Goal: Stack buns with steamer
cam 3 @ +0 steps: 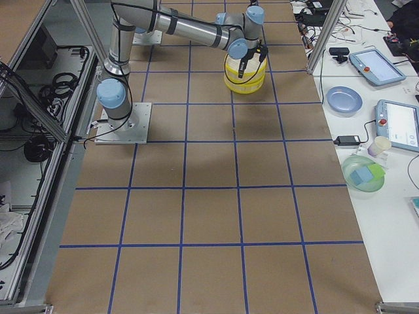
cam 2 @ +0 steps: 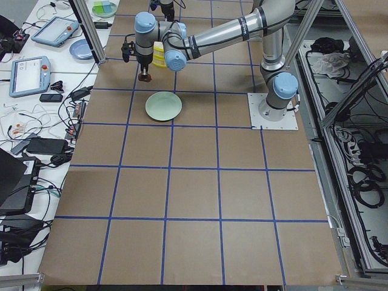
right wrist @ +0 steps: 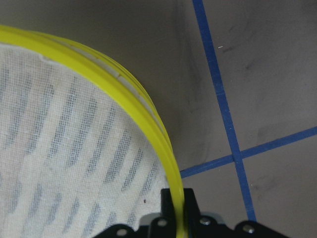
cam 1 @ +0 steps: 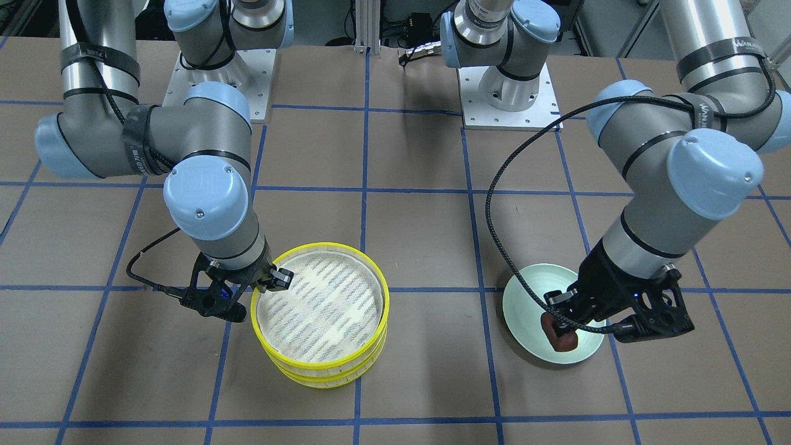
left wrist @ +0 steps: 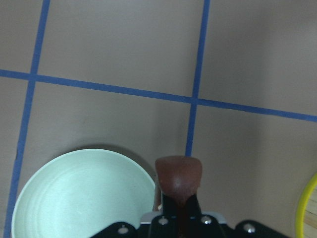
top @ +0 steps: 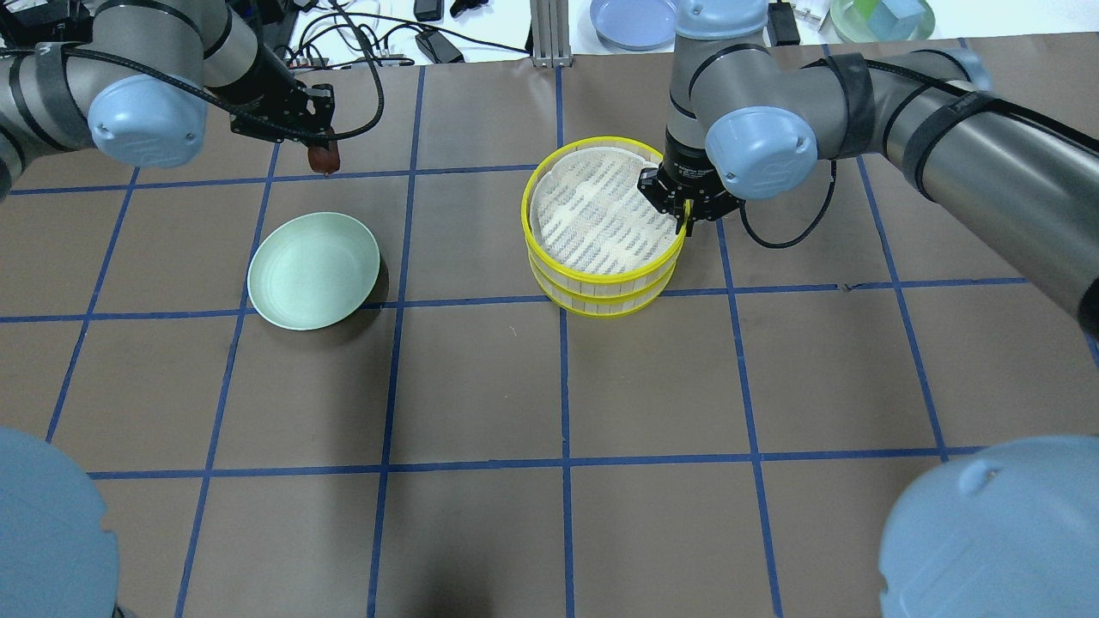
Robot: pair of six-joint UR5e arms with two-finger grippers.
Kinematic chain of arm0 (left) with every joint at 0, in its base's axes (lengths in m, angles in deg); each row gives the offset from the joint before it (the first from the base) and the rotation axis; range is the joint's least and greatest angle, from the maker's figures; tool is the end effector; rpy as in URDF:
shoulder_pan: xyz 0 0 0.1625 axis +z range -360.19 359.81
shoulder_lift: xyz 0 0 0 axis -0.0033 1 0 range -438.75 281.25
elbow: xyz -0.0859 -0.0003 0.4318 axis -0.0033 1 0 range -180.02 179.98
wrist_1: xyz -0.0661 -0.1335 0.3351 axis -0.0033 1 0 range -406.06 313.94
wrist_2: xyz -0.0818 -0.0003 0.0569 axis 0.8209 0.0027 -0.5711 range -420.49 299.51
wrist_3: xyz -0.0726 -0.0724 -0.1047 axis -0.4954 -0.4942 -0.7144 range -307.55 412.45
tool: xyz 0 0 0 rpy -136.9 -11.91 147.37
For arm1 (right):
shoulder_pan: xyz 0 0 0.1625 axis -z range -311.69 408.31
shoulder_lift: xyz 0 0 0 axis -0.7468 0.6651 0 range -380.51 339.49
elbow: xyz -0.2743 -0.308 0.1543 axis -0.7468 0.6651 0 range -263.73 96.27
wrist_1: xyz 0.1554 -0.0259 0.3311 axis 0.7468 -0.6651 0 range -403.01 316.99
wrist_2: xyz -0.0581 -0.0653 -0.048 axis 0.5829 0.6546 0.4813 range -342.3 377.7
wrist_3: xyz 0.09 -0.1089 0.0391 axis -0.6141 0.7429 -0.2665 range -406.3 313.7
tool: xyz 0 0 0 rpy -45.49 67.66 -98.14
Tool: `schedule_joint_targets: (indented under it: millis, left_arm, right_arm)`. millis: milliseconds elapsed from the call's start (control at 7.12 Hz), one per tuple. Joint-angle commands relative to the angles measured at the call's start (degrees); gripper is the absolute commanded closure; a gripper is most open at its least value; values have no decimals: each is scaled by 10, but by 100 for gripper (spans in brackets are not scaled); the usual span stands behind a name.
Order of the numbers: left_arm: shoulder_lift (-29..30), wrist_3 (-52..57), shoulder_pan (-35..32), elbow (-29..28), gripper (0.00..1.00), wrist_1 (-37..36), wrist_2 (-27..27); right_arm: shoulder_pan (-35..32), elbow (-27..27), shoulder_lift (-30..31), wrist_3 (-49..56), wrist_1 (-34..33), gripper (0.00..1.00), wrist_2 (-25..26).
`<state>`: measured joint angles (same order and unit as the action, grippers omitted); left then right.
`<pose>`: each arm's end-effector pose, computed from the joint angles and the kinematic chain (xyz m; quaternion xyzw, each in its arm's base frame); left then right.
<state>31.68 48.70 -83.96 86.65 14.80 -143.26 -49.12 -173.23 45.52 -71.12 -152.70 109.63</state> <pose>-0.0849 -0.6209 0.3532 0.0798 -0.9893 0.1060 0.0604 0.2026 -0.5606 0.2761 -0.1505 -0.9879 -0.0270 0.0253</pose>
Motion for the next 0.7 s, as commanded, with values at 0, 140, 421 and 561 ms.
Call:
schedule_joint_targets:
  millis: [0, 140, 421, 561]
  left_arm:
    - [0, -66, -43, -11, 100, -14, 2]
    - [0, -104, -69, -11, 100, -34, 2]
    - [0, -164, -95, -11, 100, -44, 8]
    - [3, -200, -100, -11, 100, -74, 40]
  right_arm:
    - [3, -1, -1, -4, -12, 86, 0]
    - [3, -1, -2, -4, -14, 71, -1]
    - [3, -1, -8, -6, -58, 49, -3]
    - [3, -1, -7, -1, -58, 42, 3]
